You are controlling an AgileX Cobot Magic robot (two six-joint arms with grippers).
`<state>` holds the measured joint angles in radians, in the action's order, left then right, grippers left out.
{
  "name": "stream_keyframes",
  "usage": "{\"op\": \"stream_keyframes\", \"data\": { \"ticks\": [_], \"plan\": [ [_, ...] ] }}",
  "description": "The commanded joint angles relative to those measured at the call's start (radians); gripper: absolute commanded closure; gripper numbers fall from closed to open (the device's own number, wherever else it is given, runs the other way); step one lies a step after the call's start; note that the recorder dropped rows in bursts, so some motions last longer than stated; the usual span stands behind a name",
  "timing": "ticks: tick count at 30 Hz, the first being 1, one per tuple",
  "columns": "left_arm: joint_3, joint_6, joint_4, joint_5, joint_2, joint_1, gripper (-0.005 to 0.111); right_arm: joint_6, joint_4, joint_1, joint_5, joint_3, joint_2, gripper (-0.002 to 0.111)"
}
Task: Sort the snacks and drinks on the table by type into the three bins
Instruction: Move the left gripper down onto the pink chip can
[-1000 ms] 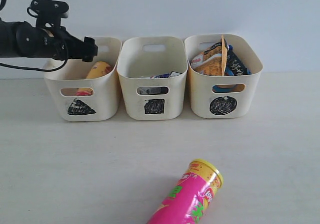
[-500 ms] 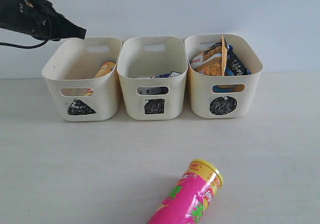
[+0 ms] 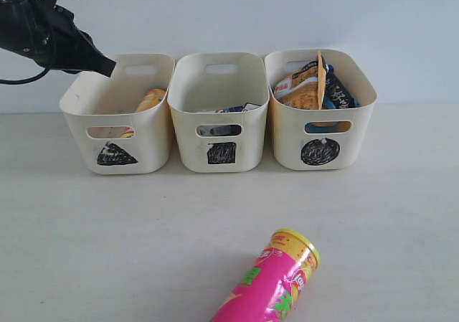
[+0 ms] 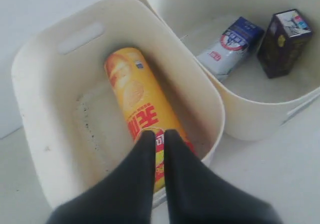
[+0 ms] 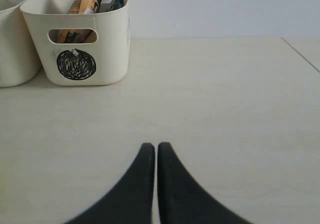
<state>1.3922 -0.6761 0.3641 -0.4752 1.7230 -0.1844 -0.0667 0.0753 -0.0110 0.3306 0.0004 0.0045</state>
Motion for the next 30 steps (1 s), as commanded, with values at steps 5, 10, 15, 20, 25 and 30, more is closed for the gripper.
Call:
{"op": "stream_keyframes", "data": {
  "ticks": [5,10,15,20,25,30],
  "plan": [
    [-0.172,-0.123,0.126,0.037,-0.136,-0.044,0.102,0.000,-0.007,-0.008,-0.008,0.000,-0.005,0.108],
    [-0.238,-0.125,0.126,0.061,-0.161,-0.182,0.102,0.000,-0.007,-0.008,-0.008,0.000,-0.005,0.108],
    [-0.253,-0.087,0.126,0.050,-0.161,-0.294,0.102,0.000,-0.007,-0.008,-0.008,0.000,-0.005,0.108],
    [-0.253,-0.075,0.120,0.016,-0.161,-0.407,0.102,0.000,-0.007,-0.008,-0.008,0.000,-0.005,0.108],
    [-0.253,-0.045,0.111,-0.022,-0.147,-0.483,0.102,0.000,-0.007,-0.008,-0.008,0.000,-0.005,0.108],
    [-0.253,0.063,0.026,-0.057,-0.104,-0.540,0.102,0.000,-0.007,-0.008,-0.008,0.000,-0.005,0.108]
  ]
}}
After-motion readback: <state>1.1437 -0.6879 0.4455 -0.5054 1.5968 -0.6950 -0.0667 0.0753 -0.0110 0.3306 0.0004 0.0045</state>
